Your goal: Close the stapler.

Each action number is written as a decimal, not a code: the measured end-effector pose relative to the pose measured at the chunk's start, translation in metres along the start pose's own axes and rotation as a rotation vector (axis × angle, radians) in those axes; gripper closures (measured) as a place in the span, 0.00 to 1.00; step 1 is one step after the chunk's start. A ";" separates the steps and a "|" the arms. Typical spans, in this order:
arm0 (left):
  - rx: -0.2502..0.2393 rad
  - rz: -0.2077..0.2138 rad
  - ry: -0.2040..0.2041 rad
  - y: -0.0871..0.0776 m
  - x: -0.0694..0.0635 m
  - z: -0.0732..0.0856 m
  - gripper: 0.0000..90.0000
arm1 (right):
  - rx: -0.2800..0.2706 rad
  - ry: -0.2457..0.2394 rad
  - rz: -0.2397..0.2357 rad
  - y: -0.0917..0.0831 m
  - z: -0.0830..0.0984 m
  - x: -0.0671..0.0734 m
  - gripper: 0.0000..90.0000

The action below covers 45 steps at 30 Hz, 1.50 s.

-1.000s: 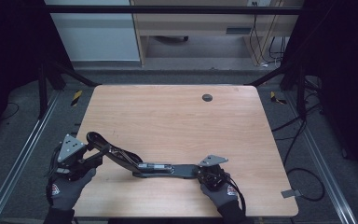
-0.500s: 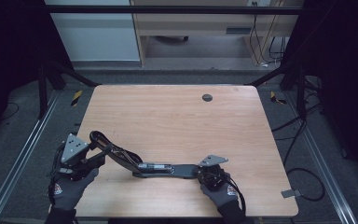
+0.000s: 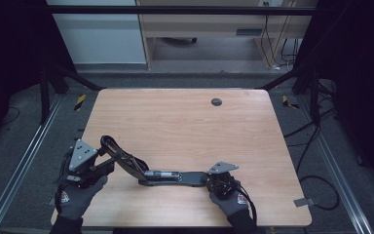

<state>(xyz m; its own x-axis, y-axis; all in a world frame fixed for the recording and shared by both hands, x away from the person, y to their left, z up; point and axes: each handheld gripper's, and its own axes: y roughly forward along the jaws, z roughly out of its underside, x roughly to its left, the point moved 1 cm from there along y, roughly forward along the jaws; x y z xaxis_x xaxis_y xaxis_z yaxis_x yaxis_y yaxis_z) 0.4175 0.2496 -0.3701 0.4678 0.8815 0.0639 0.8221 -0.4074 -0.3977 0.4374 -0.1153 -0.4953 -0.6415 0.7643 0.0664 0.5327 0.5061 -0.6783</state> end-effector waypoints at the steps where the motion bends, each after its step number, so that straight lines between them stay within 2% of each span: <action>1: -0.001 0.001 0.006 0.000 -0.001 -0.001 0.63 | 0.000 0.000 0.001 0.000 0.000 0.000 1.00; 16: -0.004 0.011 0.019 0.003 -0.010 -0.006 0.64 | 0.000 0.002 -0.002 0.000 0.000 0.000 1.00; 45: -0.017 0.038 0.071 0.012 -0.031 -0.014 0.66 | 0.000 -0.001 -0.001 0.000 0.000 0.000 1.00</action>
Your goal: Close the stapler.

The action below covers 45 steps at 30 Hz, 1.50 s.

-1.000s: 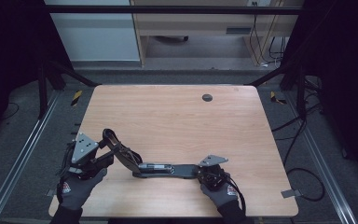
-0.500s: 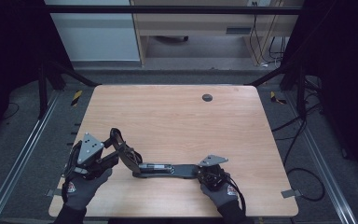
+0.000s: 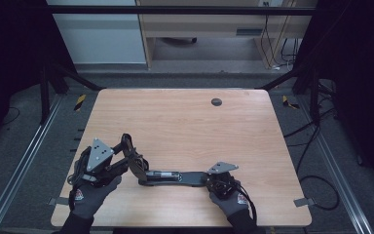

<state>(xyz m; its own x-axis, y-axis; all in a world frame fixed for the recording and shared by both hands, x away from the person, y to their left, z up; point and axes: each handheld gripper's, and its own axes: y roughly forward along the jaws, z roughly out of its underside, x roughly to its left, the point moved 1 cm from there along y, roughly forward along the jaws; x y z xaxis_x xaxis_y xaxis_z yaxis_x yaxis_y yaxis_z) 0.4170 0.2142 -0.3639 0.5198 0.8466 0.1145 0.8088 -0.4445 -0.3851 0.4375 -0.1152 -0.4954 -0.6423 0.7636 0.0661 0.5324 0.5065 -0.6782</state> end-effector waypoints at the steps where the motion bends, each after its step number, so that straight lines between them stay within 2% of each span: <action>1: 0.000 0.000 0.000 0.000 0.000 0.000 0.66 | 0.000 0.000 0.000 0.000 0.000 0.000 1.00; 17: 0.003 -0.001 0.046 0.005 -0.011 -0.004 0.66 | 0.000 -0.003 0.000 0.000 0.000 -0.001 1.00; 18: -0.006 -0.004 0.061 0.006 -0.010 -0.005 0.66 | -0.001 -0.003 0.000 0.000 0.000 0.000 1.00; 20: 0.004 -0.003 0.051 0.006 -0.012 -0.004 0.66 | -0.002 -0.004 0.000 0.000 0.000 -0.001 1.00; 21: -0.005 -0.005 0.062 0.006 -0.011 -0.005 0.66 | -0.001 -0.004 0.000 0.000 0.000 0.000 1.00; 29: 0.007 -0.005 0.065 0.007 -0.014 -0.005 0.66 | 0.003 0.008 -0.005 0.000 0.000 0.000 1.00; 45: 0.008 -0.008 0.100 0.011 -0.022 -0.008 0.66 | 0.002 0.009 -0.005 0.000 0.000 0.000 1.00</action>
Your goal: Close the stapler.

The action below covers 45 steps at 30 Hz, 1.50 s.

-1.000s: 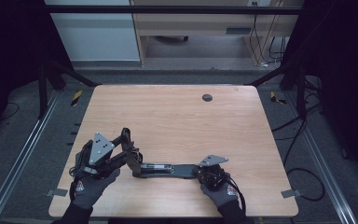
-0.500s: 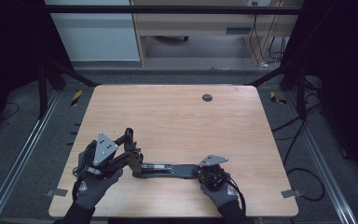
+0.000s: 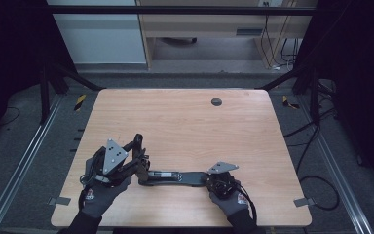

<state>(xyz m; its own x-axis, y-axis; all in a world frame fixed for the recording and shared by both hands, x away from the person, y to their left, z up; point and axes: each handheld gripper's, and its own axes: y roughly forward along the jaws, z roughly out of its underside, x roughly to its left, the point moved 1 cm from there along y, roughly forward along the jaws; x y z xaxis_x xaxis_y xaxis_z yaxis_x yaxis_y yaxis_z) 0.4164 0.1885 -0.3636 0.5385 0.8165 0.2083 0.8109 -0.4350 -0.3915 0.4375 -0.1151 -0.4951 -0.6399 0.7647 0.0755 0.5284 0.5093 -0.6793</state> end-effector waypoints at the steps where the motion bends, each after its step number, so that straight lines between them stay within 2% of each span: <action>1: 0.001 0.000 0.001 0.000 0.000 0.000 0.66 | 0.000 -0.006 0.002 0.000 0.000 0.000 1.00; 45: 0.018 0.030 0.062 0.014 -0.017 -0.006 0.63 | -0.001 -0.001 -0.001 0.000 0.000 -0.001 1.00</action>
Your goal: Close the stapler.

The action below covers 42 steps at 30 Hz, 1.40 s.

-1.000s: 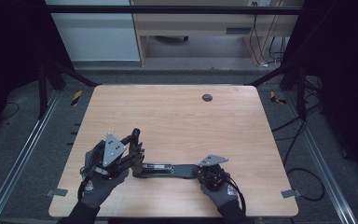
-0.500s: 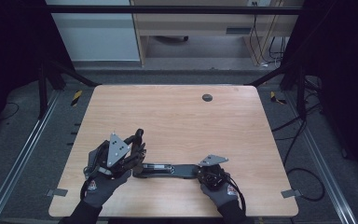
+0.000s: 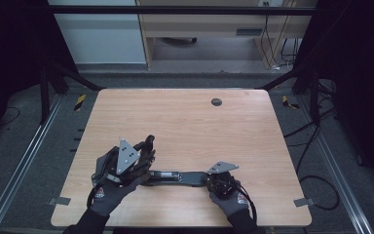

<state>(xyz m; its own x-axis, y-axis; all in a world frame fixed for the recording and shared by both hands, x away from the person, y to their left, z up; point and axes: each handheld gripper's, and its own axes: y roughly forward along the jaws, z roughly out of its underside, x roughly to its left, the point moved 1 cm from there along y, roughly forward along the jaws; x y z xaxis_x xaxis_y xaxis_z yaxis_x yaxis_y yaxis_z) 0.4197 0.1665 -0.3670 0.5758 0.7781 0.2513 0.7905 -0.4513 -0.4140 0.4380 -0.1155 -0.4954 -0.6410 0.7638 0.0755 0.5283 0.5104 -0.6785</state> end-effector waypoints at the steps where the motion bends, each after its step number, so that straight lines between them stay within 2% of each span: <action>1: 0.000 0.000 0.000 0.000 0.000 0.000 0.63 | 0.000 0.000 0.000 0.000 0.000 0.000 1.00; 20: 0.006 -0.003 0.026 0.005 -0.007 -0.002 0.63 | -0.001 0.001 -0.002 0.000 0.000 0.000 1.00; 42: 0.011 -0.012 0.074 0.011 -0.018 -0.005 0.63 | -0.001 0.006 -0.005 0.000 0.000 0.000 1.00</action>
<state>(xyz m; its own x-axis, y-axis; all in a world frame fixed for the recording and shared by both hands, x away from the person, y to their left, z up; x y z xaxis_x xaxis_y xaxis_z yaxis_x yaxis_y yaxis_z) 0.4193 0.1457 -0.3721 0.5803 0.7490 0.3198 0.7955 -0.4371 -0.4196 0.4380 -0.1154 -0.4952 -0.6405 0.7634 0.0833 0.5255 0.5149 -0.6773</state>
